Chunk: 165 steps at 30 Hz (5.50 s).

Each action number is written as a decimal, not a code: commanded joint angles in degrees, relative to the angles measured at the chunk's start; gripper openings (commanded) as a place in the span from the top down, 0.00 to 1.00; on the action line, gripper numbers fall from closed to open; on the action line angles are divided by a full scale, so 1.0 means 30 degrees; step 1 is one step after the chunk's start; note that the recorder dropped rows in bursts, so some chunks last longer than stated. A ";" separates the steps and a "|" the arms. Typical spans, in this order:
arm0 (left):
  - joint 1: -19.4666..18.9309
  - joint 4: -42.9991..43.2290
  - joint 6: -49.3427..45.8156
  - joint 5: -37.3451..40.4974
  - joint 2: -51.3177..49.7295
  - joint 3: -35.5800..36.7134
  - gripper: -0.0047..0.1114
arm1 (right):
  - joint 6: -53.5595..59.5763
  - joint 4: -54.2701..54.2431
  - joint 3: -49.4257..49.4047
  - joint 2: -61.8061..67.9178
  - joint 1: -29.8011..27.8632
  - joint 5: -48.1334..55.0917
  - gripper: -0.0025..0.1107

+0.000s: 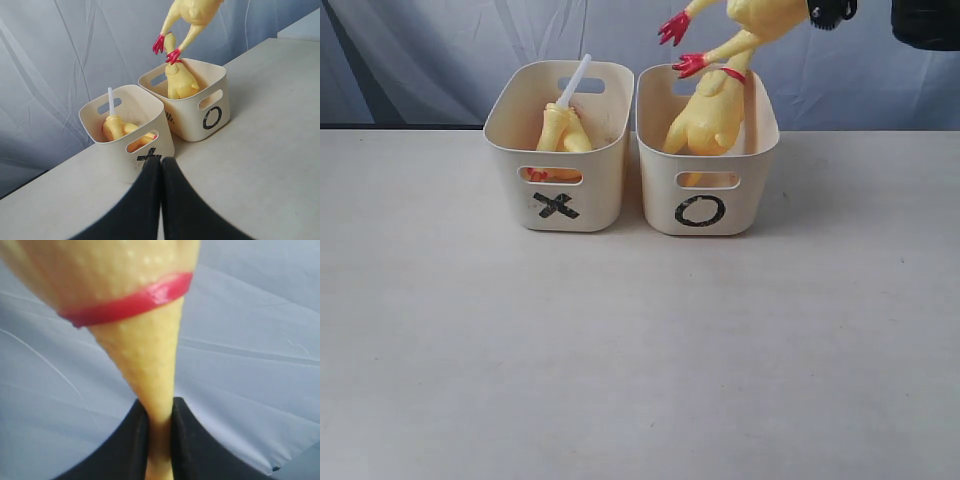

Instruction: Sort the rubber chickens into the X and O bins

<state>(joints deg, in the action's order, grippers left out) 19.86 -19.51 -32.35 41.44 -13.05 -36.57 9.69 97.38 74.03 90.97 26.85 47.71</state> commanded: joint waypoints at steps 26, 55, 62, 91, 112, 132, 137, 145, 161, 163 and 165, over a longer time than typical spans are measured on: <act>-0.0085 0.0019 0.0081 -0.0178 0.0140 0.0120 0.96 | 0.4667 0.0855 0.0406 0.2465 -0.0178 -0.2798 0.99; -0.0085 0.0019 0.0081 -0.0178 0.0140 0.0120 0.96 | 0.4752 0.0214 0.0406 0.3688 -0.0178 -0.3932 0.99; -0.0085 0.0019 0.0081 -0.0178 0.0140 0.0120 0.96 | 0.4752 0.0293 0.0406 0.4475 -0.0178 -0.3682 0.99; -0.0085 0.0019 0.0081 -0.0178 0.0140 0.0120 0.96 | 0.2597 -0.0148 0.0406 0.3097 -0.0178 -0.3603 0.53; -0.0085 0.0019 0.0081 -0.0178 0.0140 0.0120 0.96 | -0.9862 -0.9182 0.0406 -0.0172 -0.0178 -0.2966 0.84; -0.0085 0.0019 0.0081 -0.0178 0.0140 0.0120 0.96 | -1.0033 -2.0238 -0.1569 -0.3581 -0.0178 -0.5543 0.99; -0.0085 0.0019 0.0081 -0.0178 0.0140 0.0120 0.96 | -1.0340 -2.0746 -0.4919 -0.5761 -0.0178 -0.7274 0.99; -0.0085 0.0019 0.0081 -0.0178 0.0140 0.0120 0.96 | -1.0435 -2.2847 -1.0281 -0.9632 -0.0178 -1.2284 0.99; -0.0085 0.0019 0.0081 -0.0178 0.0140 0.0120 0.96 | -1.0843 -2.5828 -1.9318 -1.5774 -0.0178 -2.1918 0.99; -0.0085 0.0019 0.0081 -0.0178 0.0140 0.0120 0.96 | -1.0954 -2.6216 -1.9605 -1.6256 -0.0178 -2.1233 0.99; -0.0085 0.0019 0.0081 -0.0178 0.0140 0.0120 0.96 | -1.0954 -2.6308 -1.9611 -1.6589 -0.0178 -2.0475 0.99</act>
<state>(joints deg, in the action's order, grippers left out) 19.86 -19.51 -32.35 41.44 -13.05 -36.57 -22.71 19.70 15.81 42.83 26.60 -15.52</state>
